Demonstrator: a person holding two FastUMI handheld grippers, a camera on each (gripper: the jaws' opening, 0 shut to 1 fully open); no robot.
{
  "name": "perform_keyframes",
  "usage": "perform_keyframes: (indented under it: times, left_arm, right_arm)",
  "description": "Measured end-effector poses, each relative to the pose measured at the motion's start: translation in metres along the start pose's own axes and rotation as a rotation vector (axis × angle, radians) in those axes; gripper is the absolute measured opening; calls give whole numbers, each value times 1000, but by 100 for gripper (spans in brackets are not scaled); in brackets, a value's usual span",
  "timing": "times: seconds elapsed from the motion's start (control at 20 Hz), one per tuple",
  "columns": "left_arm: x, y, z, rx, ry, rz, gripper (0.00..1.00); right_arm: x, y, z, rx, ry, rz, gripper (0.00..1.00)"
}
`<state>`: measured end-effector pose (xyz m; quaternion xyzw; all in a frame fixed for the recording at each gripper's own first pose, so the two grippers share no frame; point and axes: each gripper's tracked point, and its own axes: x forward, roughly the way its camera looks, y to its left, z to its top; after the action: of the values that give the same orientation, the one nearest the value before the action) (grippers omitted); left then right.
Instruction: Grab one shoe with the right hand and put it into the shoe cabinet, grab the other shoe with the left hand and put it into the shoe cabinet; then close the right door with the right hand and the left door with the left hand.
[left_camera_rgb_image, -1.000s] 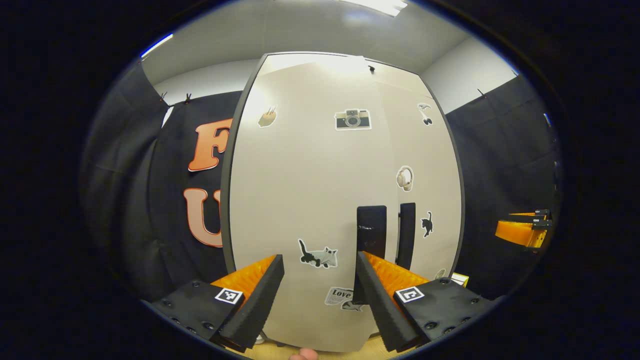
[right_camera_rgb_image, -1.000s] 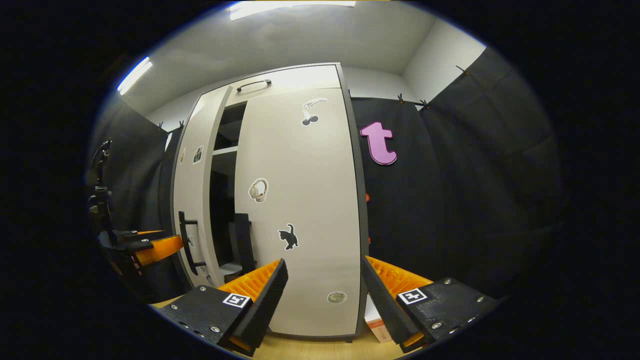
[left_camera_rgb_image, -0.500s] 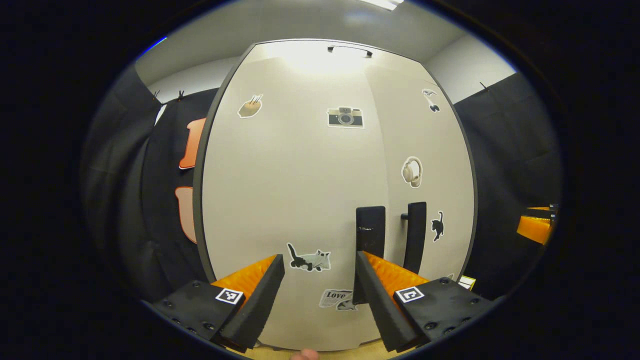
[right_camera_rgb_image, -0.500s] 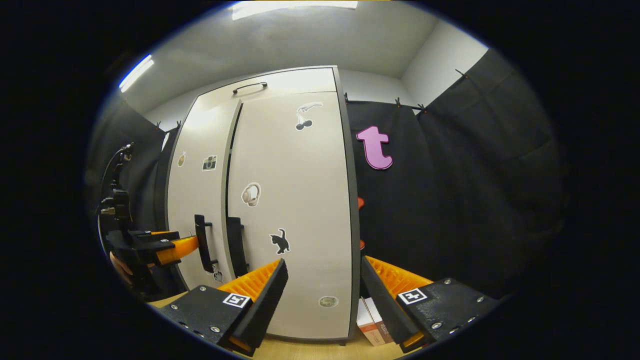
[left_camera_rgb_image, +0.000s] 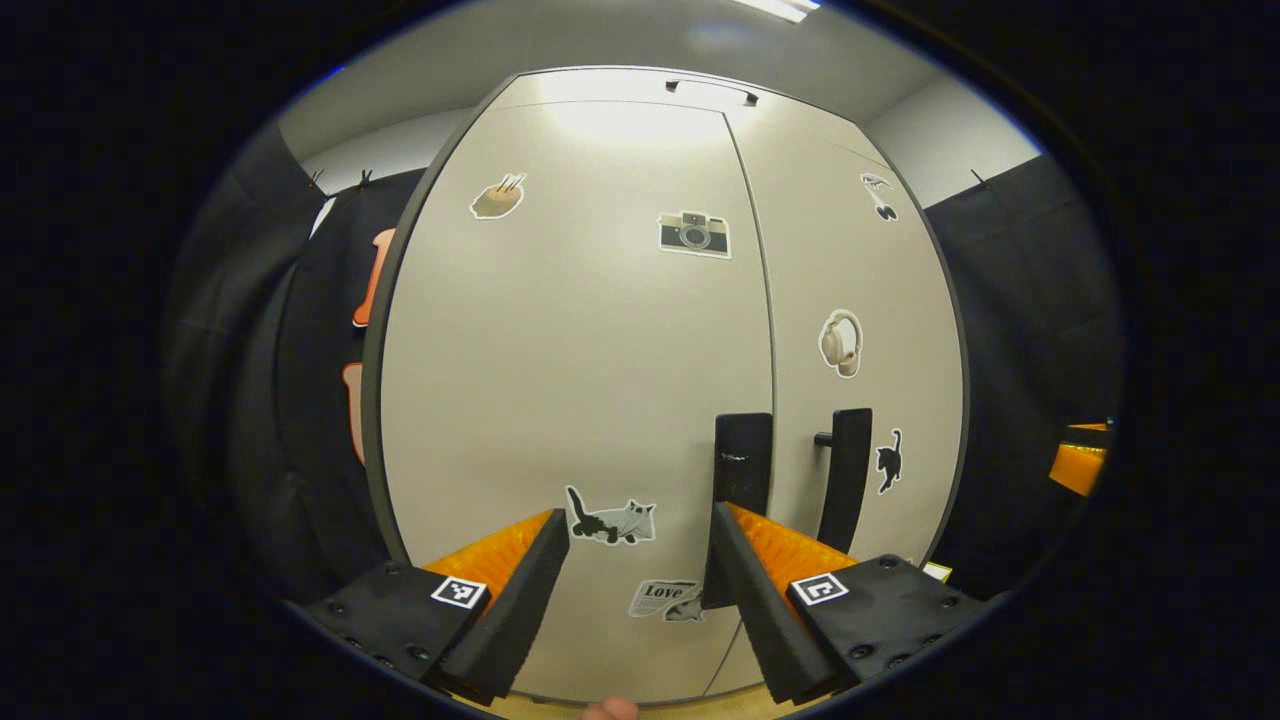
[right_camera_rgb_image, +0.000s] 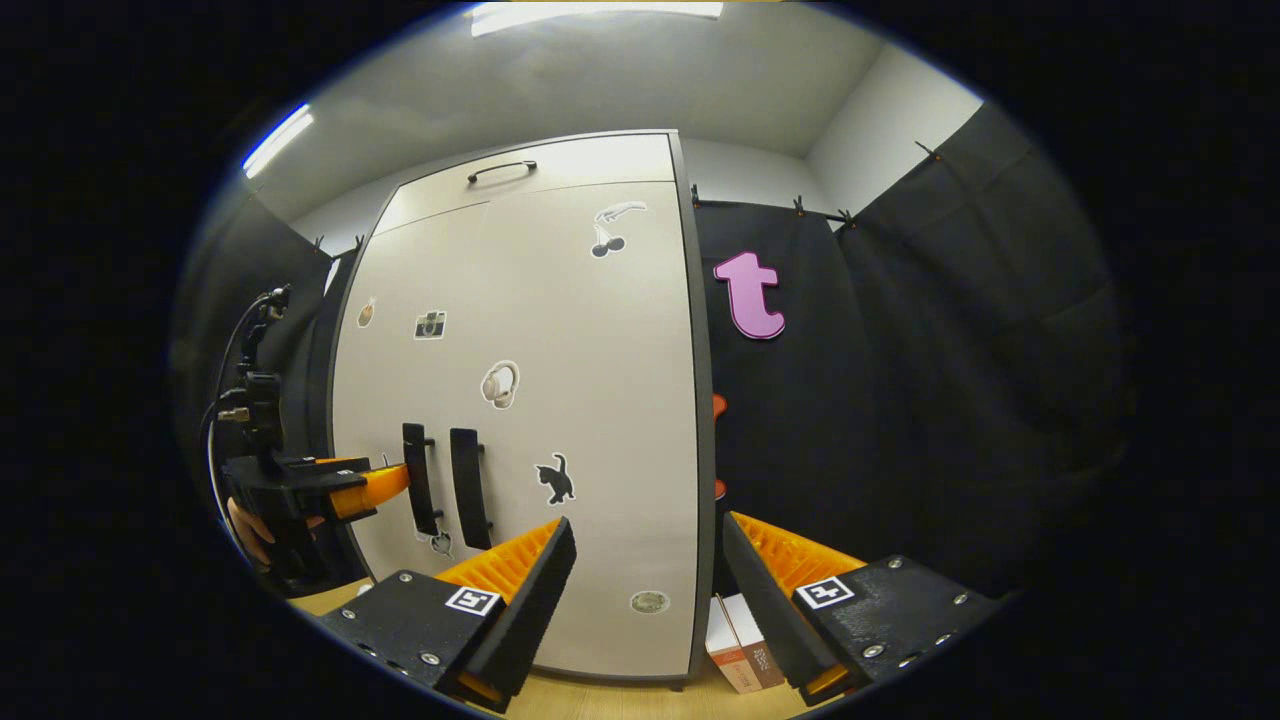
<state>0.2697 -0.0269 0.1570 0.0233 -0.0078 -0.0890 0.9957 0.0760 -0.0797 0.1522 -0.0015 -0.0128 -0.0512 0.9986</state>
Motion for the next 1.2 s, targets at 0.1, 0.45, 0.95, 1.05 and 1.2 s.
perform_keyframes:
  times: [0.1, 0.45, 0.95, 1.05, 1.2]
  left_arm:
    - [-2, 6, -2, -1, 9, 22, 95]
    - [-38, 18, 4, -24, -7, 44, 95]
    - [-74, 24, 12, -28, -20, 64, 96]
    - [-78, 24, 13, -15, -24, 71, 96]
    - [-83, 22, 16, 5, -36, 69, 96]
  right_arm:
    - [-2, 3, -1, -1, 5, 8, 92]
    - [-6, 15, 0, -1, 9, 32, 92]
    - [-3, 30, -3, -6, 12, 49, 92]
    - [-3, 34, -5, -15, 13, 57, 92]
    - [-4, 43, -9, -13, 19, 75, 92]
